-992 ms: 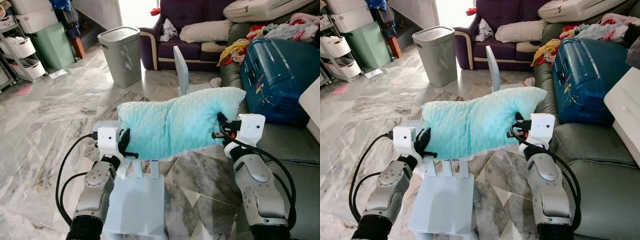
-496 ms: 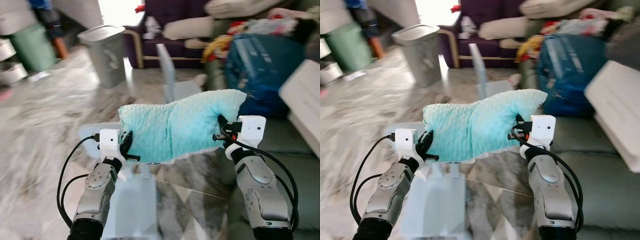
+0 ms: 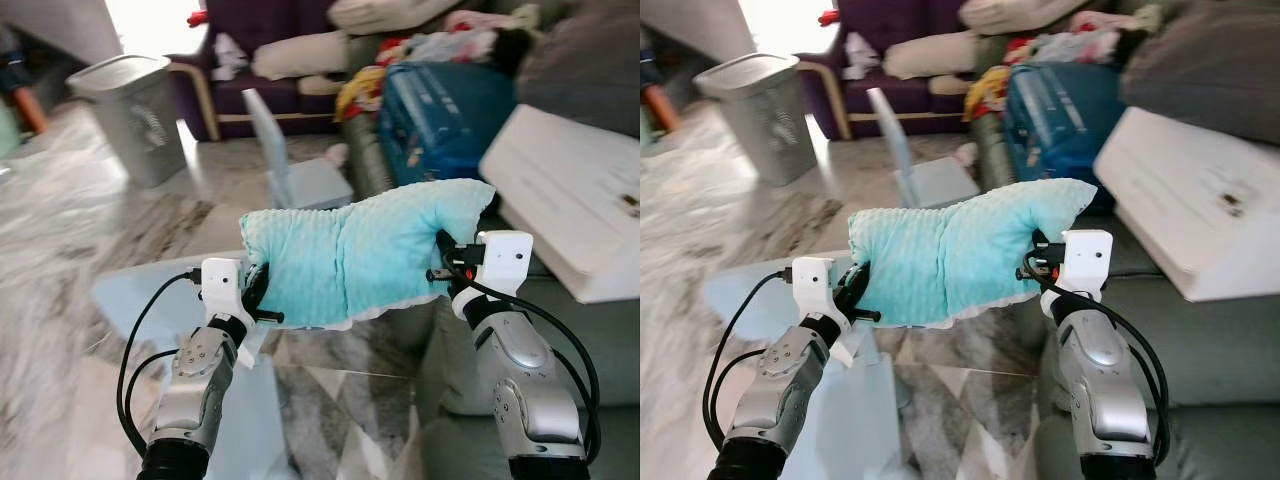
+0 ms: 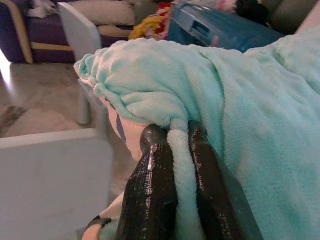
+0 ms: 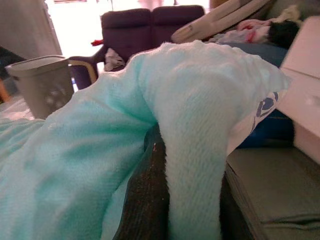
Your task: Move the pillow to the sofa
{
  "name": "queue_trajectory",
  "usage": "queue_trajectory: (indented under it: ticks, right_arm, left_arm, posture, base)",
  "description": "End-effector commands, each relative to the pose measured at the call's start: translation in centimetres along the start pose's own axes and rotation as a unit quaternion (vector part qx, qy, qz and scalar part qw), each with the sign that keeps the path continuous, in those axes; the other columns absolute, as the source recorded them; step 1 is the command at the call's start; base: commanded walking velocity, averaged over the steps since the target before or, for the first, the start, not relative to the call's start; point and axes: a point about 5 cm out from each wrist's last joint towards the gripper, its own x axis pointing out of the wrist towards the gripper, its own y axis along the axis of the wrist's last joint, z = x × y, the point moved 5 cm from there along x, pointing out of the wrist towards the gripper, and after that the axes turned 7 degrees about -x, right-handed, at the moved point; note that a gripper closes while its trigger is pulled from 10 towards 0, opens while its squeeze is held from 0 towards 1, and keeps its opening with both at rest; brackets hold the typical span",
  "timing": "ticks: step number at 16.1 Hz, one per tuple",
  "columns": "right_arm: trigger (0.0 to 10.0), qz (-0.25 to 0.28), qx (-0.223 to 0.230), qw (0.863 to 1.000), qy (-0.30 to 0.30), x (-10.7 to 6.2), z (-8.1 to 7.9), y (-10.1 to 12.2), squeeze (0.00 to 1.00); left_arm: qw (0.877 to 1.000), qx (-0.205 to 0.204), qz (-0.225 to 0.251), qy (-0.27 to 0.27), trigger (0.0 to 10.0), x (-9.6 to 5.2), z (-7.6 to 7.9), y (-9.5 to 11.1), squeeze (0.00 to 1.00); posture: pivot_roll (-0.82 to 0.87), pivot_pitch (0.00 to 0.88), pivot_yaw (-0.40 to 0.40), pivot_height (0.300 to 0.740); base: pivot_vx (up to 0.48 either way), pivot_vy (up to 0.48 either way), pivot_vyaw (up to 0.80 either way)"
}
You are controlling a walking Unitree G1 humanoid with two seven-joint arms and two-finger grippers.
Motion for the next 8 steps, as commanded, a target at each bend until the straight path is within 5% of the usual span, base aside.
queue_trajectory:
  ticks: [1,8]
  right_arm:
    - [10.0,0.015,-0.001,1.000,0.009,-0.03,-0.31,0.95,0.00]
    - [10.0,0.011,-0.003,1.000,0.013,0.07,-0.38,1.00,0.00]
  left_arm:
    - [1.000,0.004,0.006,0.004,10.0,0.06,-0.06,0.48,0.00]
    - [1.000,-0.004,0.004,-0.005,10.0,0.18,0.32,0.44,0.00]
  posture:
    - [-0.18,0.000,0.048,0.740]
    - [-0.18,0.000,0.044,0.740]
  base:
    - [0.000,0.000,-0.80]
    - [0.000,0.000,-0.80]
